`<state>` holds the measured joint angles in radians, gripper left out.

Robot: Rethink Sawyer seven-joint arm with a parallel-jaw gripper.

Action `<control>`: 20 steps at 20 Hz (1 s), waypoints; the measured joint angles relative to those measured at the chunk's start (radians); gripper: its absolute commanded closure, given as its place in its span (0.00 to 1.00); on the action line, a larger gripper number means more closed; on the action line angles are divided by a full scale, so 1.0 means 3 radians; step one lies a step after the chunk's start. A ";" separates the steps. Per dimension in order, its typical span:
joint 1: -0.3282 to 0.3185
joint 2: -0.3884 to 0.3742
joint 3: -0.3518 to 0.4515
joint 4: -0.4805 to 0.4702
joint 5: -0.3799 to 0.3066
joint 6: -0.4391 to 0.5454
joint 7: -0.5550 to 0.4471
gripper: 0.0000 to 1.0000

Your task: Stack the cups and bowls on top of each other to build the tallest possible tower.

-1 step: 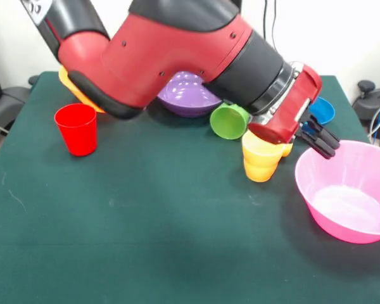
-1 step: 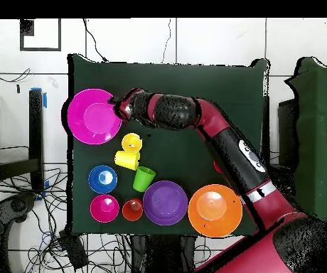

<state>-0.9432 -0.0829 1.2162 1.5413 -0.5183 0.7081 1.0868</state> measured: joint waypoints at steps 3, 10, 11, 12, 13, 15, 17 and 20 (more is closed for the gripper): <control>0.0083 -0.0174 -0.0113 0.0059 -0.0001 -0.0084 0.0211 1.00; 0.0782 -0.0833 -0.0915 0.0154 -0.0028 -0.0593 0.1255 1.00; 0.0965 -0.0942 -0.1095 0.0170 -0.0029 -0.0718 0.1503 1.00; 0.1060 -0.0992 -0.1179 0.0181 -0.0029 -0.0776 0.1637 1.00; 0.1154 -0.1042 -0.1263 0.0192 -0.0030 -0.0834 0.1771 1.00; 0.1342 -0.1143 -0.1431 0.0214 -0.0031 -0.0949 0.2039 1.00; 0.1568 -0.1236 -0.1646 0.0222 -0.0030 -0.1058 0.2322 1.00; 0.1906 -0.1353 -0.1973 0.0227 -0.0027 -0.1169 0.2720 1.00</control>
<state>-0.3713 -0.4888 0.6243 1.6094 -0.5265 0.3574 1.9027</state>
